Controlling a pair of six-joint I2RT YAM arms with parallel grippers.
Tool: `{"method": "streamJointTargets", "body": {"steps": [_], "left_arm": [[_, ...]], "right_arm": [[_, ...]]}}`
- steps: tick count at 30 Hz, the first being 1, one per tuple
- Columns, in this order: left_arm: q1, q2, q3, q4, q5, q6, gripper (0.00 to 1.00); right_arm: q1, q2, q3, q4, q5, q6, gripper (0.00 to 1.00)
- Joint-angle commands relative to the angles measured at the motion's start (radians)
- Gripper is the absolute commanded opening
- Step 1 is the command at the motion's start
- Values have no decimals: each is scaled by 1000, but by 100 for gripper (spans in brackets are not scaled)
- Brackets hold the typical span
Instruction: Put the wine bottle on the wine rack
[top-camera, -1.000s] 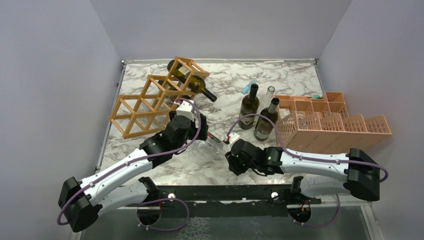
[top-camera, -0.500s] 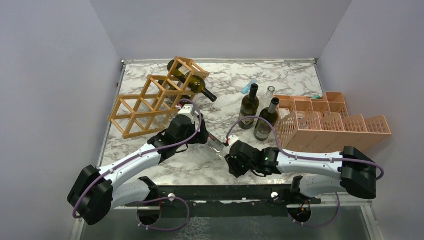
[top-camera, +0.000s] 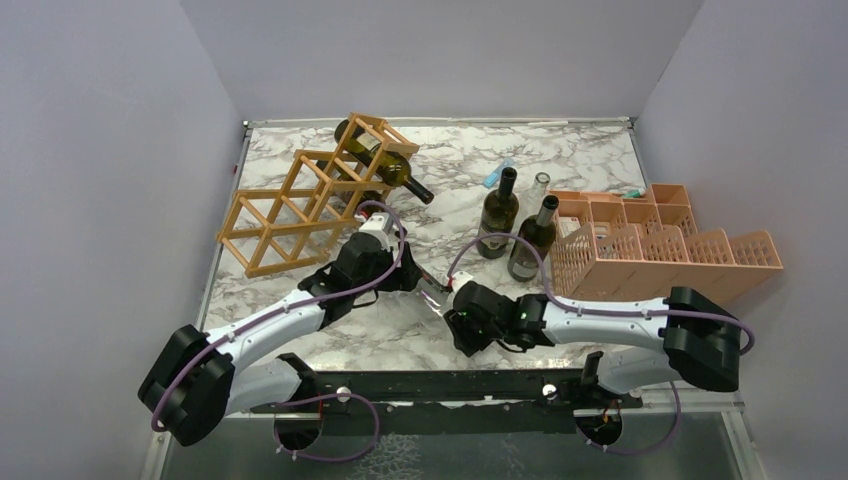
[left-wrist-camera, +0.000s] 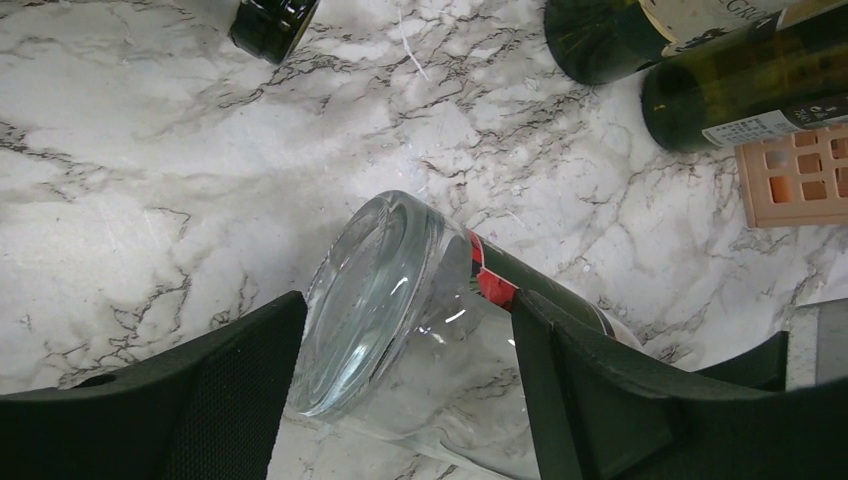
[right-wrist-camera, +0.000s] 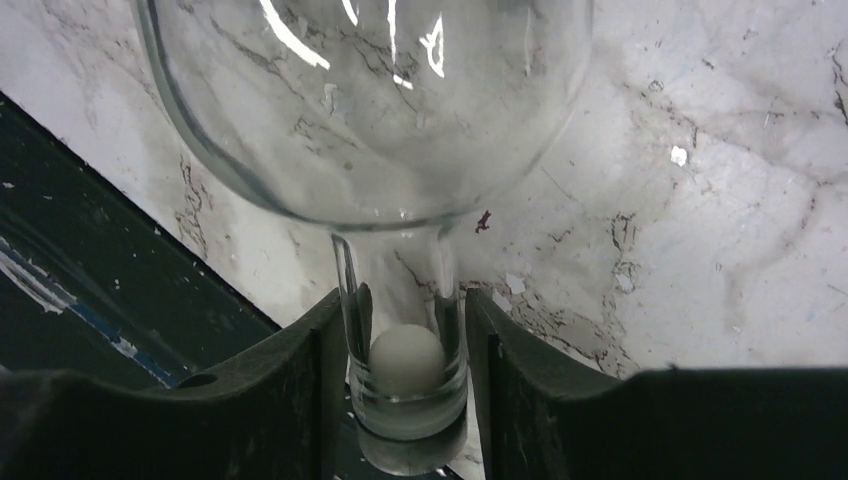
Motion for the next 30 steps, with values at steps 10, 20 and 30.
{"method": "streamJointTargets", "body": {"steps": [10, 20, 30], "left_arm": [[2, 8, -60, 52, 74, -5, 69], [2, -39, -104, 59, 97, -22, 56], [2, -49, -130, 57, 134, -36, 47]], "right_arm": [[-3, 136, 88, 104, 37, -59, 50], [-3, 193, 93, 178, 70, -55, 50], [-3, 240, 97, 234, 102, -78, 33]]}}
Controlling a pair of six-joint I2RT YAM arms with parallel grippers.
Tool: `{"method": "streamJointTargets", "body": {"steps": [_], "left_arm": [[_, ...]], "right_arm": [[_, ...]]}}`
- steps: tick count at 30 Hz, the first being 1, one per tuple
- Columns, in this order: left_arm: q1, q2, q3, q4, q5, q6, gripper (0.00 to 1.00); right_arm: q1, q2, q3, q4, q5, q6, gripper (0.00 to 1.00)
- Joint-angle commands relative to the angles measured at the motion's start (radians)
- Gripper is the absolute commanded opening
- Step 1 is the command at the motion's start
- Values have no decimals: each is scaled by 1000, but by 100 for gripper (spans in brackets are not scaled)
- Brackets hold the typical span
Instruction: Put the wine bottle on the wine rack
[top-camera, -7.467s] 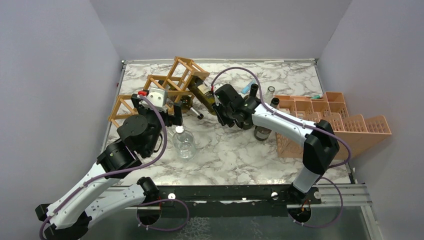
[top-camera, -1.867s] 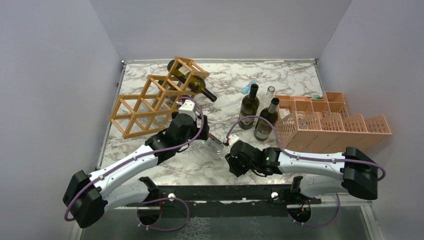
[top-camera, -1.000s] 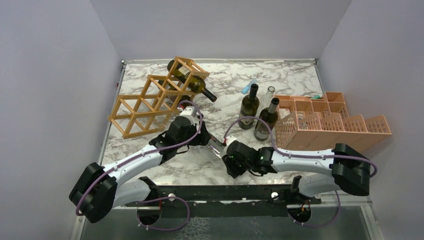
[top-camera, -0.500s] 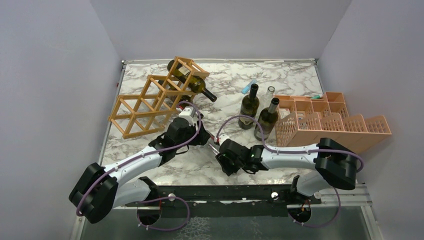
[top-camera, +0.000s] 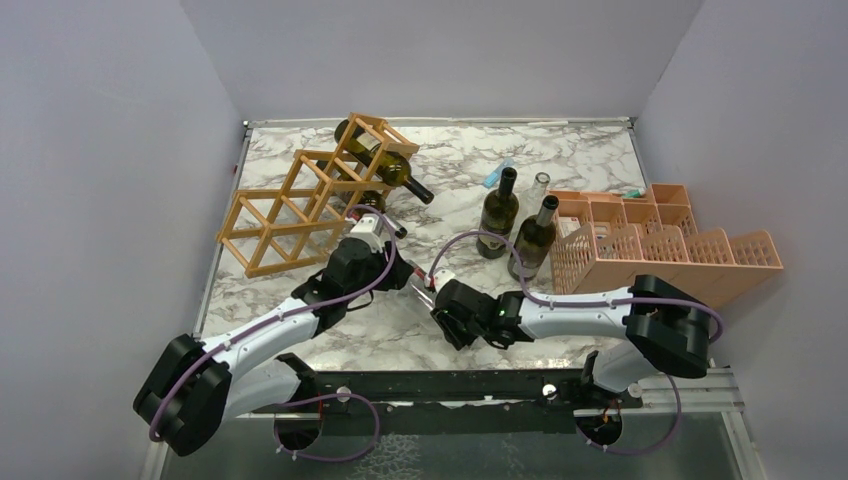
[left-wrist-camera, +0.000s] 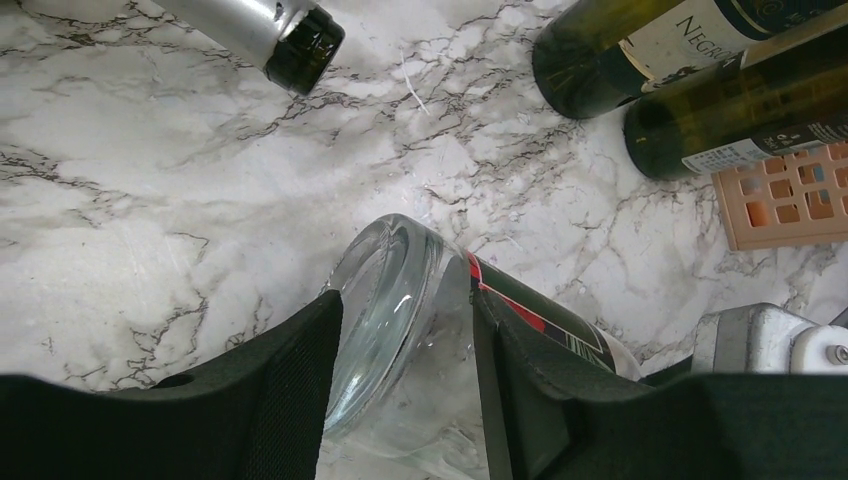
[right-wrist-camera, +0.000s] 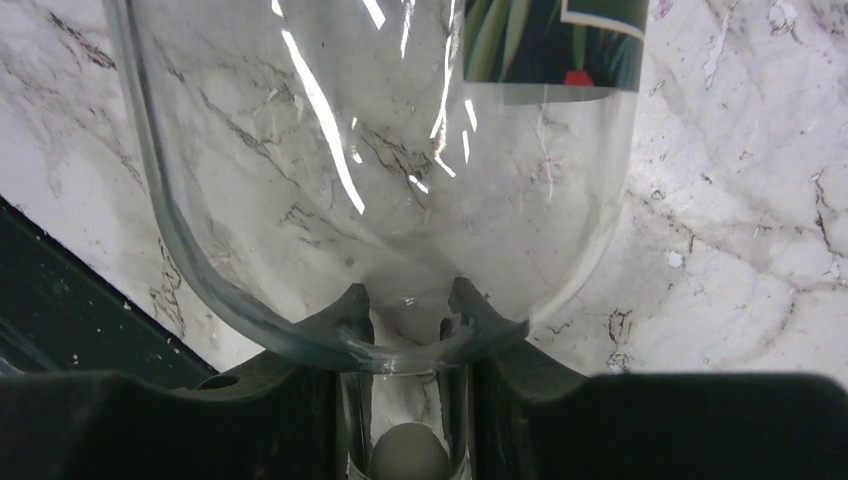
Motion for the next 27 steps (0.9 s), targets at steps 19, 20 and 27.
{"method": "streamJointTargets", "body": {"steps": [19, 20, 27], "left_arm": [[-21, -52, 12, -102, 132, -33, 46], [-21, -57, 16, -106, 131, -31, 47], [-21, -74, 59, -149, 105, -11, 48]], "right_arm": [[-4, -51, -38, 296, 62, -81, 1], [-4, -63, -46, 314, 57, -87, 1], [-4, -147, -109, 430, 47, -113, 1]]}}
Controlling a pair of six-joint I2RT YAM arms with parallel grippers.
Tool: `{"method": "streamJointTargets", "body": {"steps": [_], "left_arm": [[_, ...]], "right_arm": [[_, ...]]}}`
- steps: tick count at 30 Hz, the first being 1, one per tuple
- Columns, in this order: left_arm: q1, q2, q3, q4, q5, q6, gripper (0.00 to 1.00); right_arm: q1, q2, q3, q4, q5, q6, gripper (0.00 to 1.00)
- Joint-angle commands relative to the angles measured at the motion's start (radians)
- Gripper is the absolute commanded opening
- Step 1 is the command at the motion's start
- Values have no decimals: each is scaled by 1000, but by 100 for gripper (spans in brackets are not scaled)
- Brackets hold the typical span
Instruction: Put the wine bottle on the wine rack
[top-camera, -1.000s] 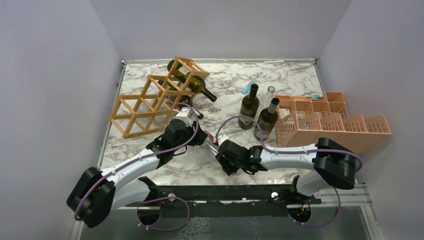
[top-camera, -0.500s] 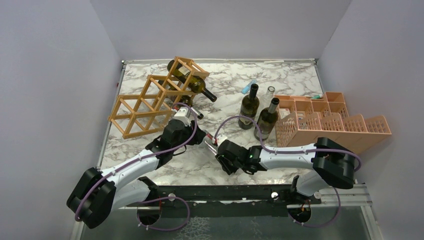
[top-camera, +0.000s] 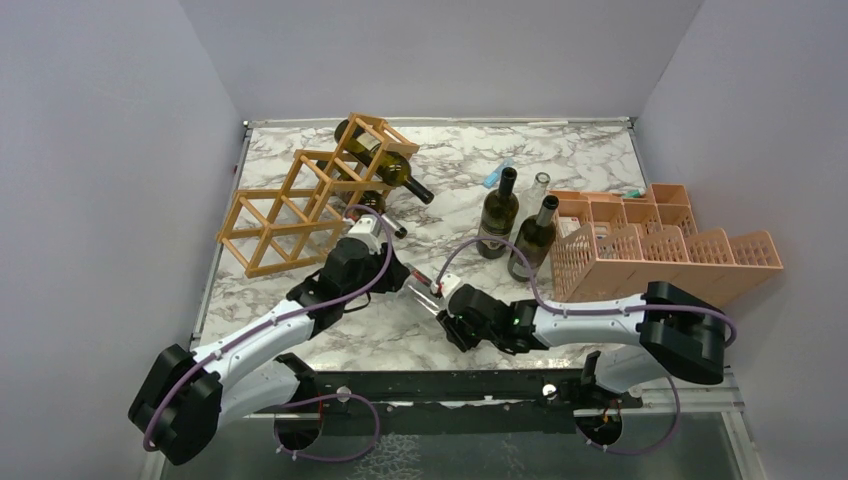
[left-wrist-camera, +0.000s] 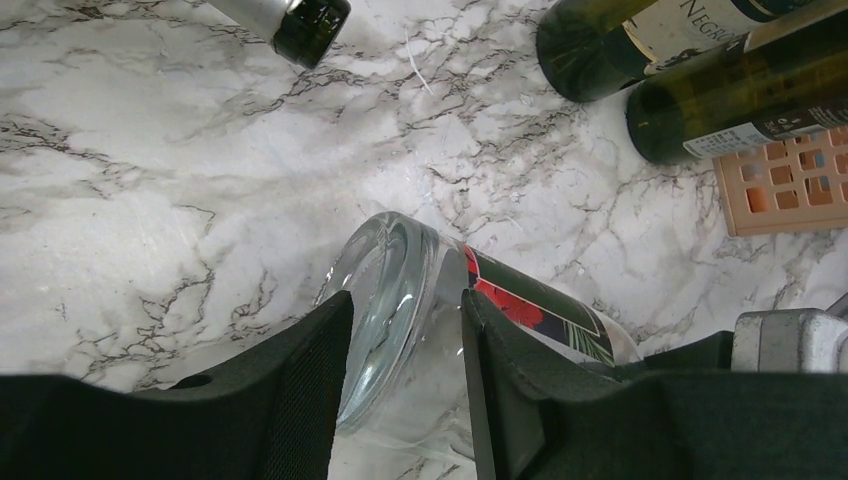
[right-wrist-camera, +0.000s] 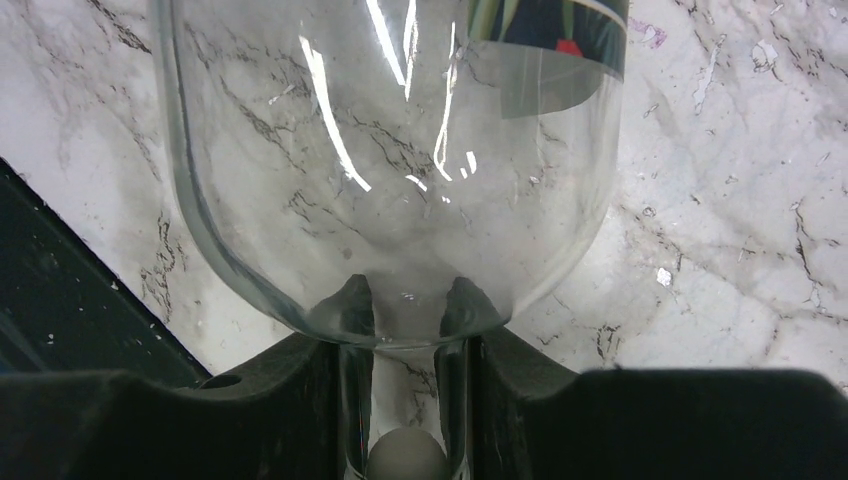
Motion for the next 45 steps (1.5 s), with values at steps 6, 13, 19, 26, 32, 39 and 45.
{"method": "streamJointTargets", "body": {"steps": [6, 13, 19, 26, 32, 39, 45], "left_arm": [[-30, -43, 98, -112, 84, 5, 55], [-29, -80, 223, -211, -17, 49, 75], [-29, -140, 325, -247, -173, 28, 84], [-29, -193, 390, -263, -273, 41, 86], [-29, -237, 449, -285, -312, 78, 86], [-29, -276, 476, -335, -384, 107, 87], [-29, -304, 376, -370, -378, 59, 87]], "right_arm": [[-9, -164, -68, 373, 68, -26, 1], [-9, -272, -143, 465, 86, -41, 1], [-8, -338, -164, 493, 107, -50, 1], [-9, -405, -170, 541, 100, -26, 1], [-9, -429, -161, 625, 106, -38, 1], [-9, -334, -67, 675, 89, -38, 1], [-9, -282, -16, 551, 108, 2, 1]]}}
